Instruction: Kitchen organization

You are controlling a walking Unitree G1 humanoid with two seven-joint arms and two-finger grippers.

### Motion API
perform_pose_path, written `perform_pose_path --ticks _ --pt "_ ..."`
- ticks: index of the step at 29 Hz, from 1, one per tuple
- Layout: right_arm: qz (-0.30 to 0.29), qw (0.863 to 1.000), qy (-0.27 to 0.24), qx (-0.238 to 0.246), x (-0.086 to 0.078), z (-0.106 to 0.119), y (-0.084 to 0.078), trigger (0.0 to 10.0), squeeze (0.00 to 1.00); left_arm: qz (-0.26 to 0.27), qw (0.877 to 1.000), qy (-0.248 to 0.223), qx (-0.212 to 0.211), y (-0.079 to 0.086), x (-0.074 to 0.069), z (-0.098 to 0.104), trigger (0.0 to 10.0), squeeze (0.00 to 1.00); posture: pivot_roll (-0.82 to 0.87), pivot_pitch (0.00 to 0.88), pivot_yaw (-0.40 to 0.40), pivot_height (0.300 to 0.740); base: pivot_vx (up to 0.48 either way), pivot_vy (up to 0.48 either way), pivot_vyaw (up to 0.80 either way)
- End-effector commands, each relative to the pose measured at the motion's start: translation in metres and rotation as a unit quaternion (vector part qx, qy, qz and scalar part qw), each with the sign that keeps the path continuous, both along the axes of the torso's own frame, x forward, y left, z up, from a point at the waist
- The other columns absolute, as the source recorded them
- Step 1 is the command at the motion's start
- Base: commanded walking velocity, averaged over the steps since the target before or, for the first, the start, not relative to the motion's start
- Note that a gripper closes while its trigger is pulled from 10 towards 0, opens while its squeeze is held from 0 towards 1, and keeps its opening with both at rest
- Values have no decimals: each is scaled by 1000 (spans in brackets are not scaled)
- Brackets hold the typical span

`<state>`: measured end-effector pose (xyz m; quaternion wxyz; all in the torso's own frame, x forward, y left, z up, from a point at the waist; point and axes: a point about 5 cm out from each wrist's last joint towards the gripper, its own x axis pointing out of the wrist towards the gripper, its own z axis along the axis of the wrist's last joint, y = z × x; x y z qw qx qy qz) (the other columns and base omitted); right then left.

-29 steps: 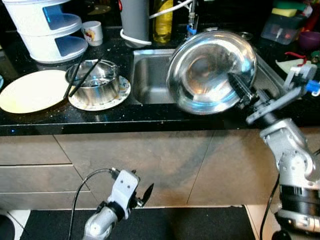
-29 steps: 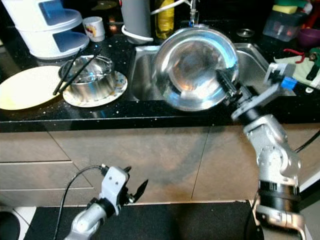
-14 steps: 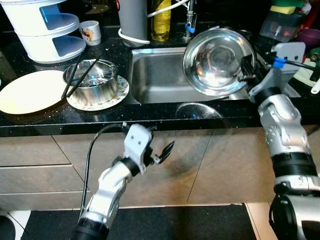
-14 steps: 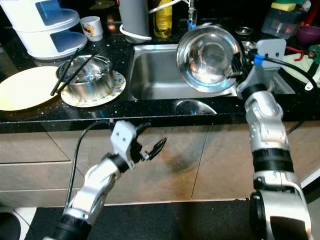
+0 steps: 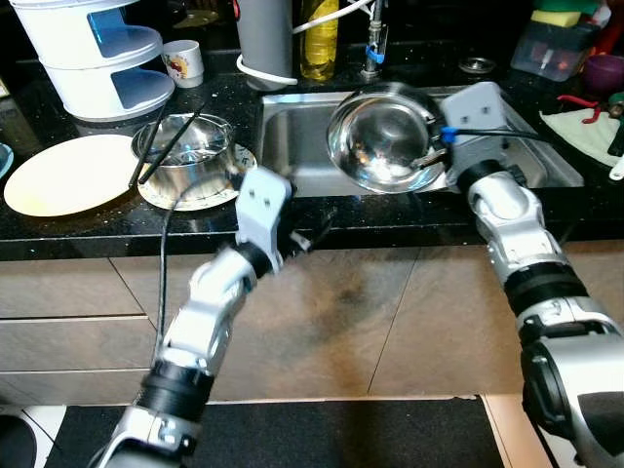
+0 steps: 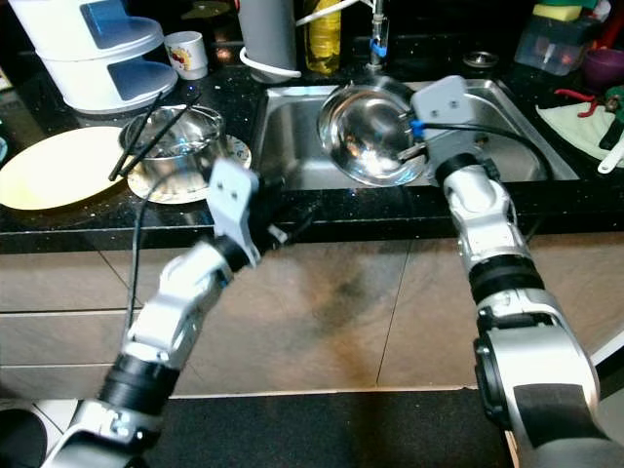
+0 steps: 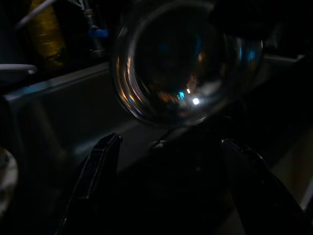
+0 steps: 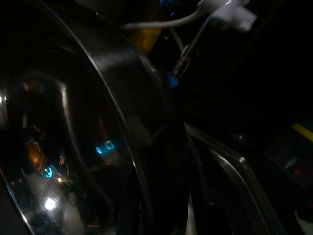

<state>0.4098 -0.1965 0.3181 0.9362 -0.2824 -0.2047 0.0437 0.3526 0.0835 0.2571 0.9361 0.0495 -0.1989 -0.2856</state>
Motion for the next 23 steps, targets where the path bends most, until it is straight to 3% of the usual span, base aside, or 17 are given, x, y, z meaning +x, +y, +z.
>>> perform_pose_path --ticks 1,7,12,23 --pt "-4 1000 -2 -21 1 1 1 10000 0 3 1000 1 6 3 1 5 10000 0 -87 225 45 740 0 0 0" --pt "-11 999 2 -45 3 3 2 10000 0 -6 1000 -8 -1 1 3 21 10000 0 -76 229 50 740 0 0 0" --pt "-20 998 8 -53 5 1 1 10000 0 1 1000 -1 -6 3 4 23 10000 0 -75 228 59 740 0 0 0" --pt "-46 994 8 -101 7 7 2 10000 0 35 999 -4 28 12 13 32 10000 0 -75 216 57 740 0 0 0"
